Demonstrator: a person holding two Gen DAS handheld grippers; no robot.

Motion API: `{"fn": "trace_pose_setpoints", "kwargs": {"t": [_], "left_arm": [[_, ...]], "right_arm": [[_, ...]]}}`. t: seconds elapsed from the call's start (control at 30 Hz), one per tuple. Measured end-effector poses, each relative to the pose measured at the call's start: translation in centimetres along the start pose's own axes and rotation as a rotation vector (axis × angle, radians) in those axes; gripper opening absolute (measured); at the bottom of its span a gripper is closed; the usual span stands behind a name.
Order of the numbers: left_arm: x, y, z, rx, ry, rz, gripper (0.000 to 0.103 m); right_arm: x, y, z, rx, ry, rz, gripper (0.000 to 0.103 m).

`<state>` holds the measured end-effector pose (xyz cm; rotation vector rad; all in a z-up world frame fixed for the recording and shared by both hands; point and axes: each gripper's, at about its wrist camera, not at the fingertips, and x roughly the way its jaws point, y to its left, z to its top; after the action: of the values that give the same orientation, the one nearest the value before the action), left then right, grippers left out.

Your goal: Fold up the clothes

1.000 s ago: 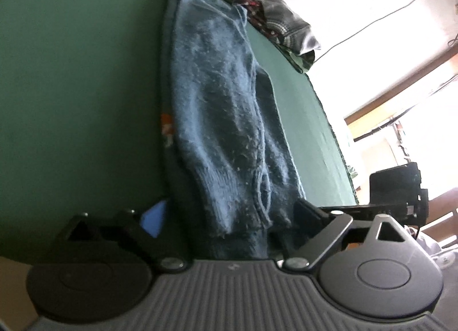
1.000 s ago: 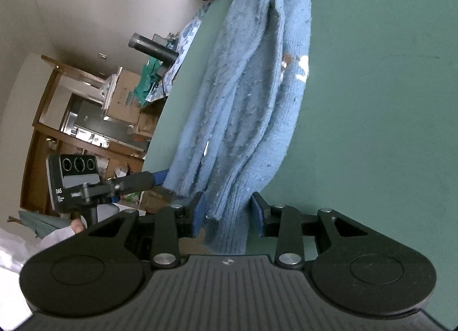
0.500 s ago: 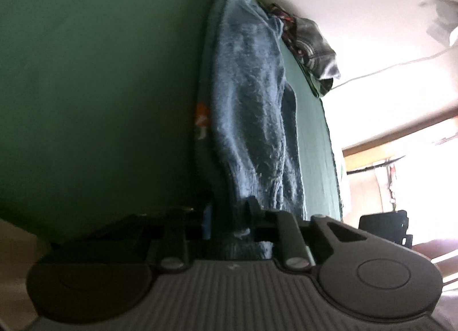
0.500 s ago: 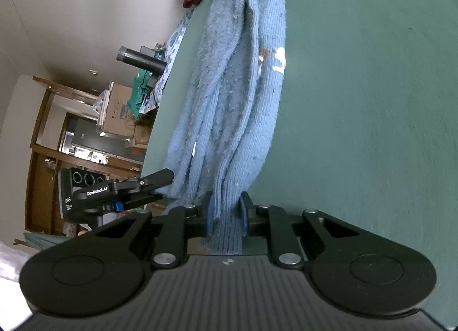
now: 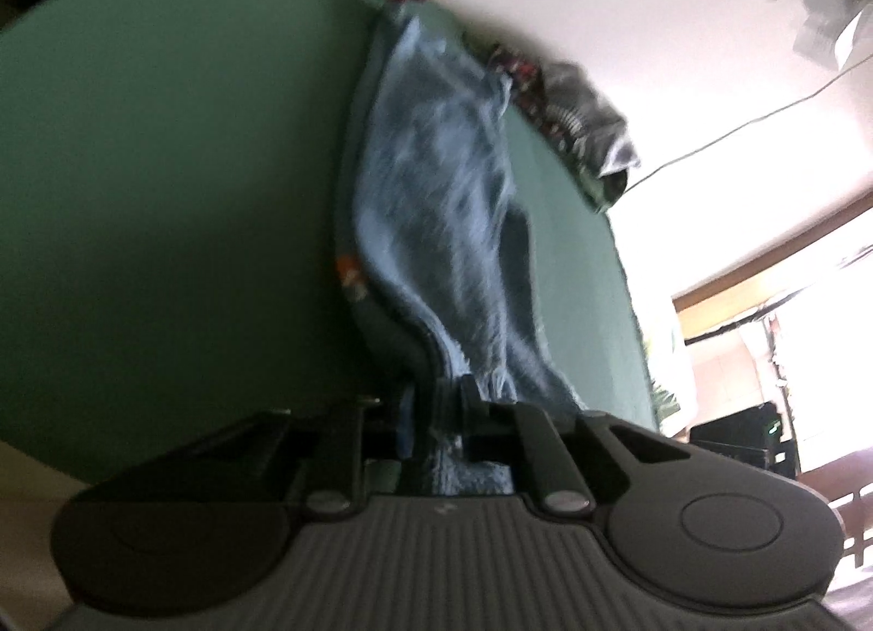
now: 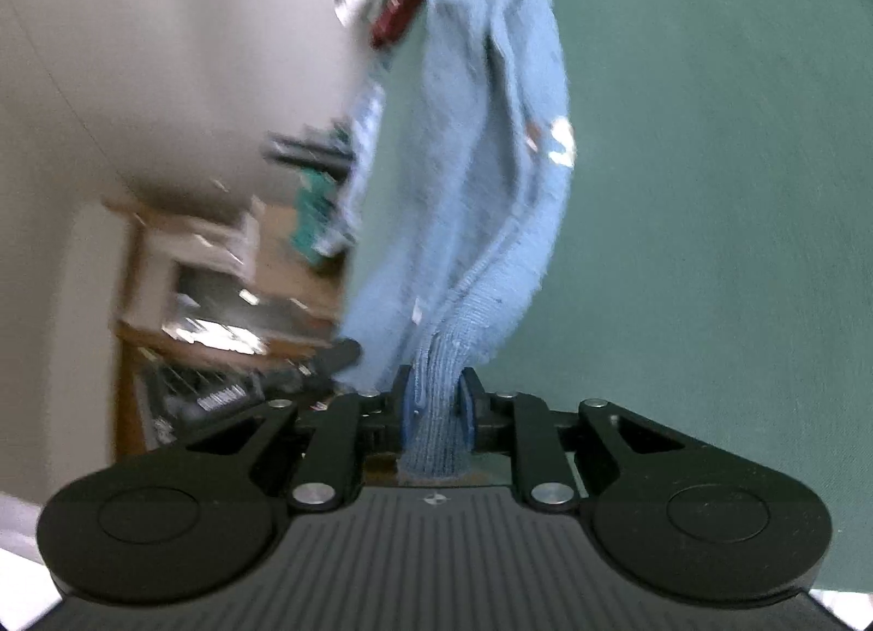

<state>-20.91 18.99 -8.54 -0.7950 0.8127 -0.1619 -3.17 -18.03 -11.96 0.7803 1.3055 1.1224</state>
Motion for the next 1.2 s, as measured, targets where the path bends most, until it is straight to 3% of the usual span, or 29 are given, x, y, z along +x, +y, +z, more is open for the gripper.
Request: {"fn": "trace_pose_setpoints", "kwargs": {"t": [0.2,0.37,0.6,0.8,0.87,0.93,1.0,1.03,1.1,1.2], "left_arm": [[0.8,-1.1,5.0,-0.026,-0.008,-0.046,0.009],[4.0,-0.6,10.3,-0.097,0.032,-0.051,0.009],[10.2,2.1,15.8,-0.153,0.050,0.013,0.009],[14.1,3.9,17.8,-0.123,0.115,-0.005,0.012],[14.1,4.2,18.2,-0.118,0.127,-0.047,0.018],[13.2,4.2,18.4,-0.068,0.126,-0.070,0.045],[11.8,3.9,18.1,0.003,0.122,-0.071,0.058],[11.1,3.8,17.9,0.040,0.120,-0.070,0.058],[9.9,3.5,17.0,0.096,0.142,-0.077,0.058],[8.9,2.8,15.2,0.160,0.164,-0.077,0.072]], "right_arm": [[-0.6,1.5,2.6,0.076,-0.118,0.117,0.018],[0.4,1.9,5.3,0.181,-0.242,0.162,0.018],[3.3,0.8,8.6,0.256,-0.346,0.093,0.018],[4.2,-2.0,9.8,0.344,-0.433,0.042,0.027],[3.5,-2.3,9.8,0.344,-0.466,0.051,0.032],[2.1,-1.8,9.5,0.288,-0.507,0.068,0.041],[0.4,-0.6,9.2,0.191,-0.559,0.058,0.051],[-0.4,-0.1,9.0,0.138,-0.573,0.042,0.056],[-1.4,1.1,8.6,0.029,-0.575,-0.013,0.056],[-1.4,2.7,8.2,-0.125,-0.528,-0.128,0.055]]}}
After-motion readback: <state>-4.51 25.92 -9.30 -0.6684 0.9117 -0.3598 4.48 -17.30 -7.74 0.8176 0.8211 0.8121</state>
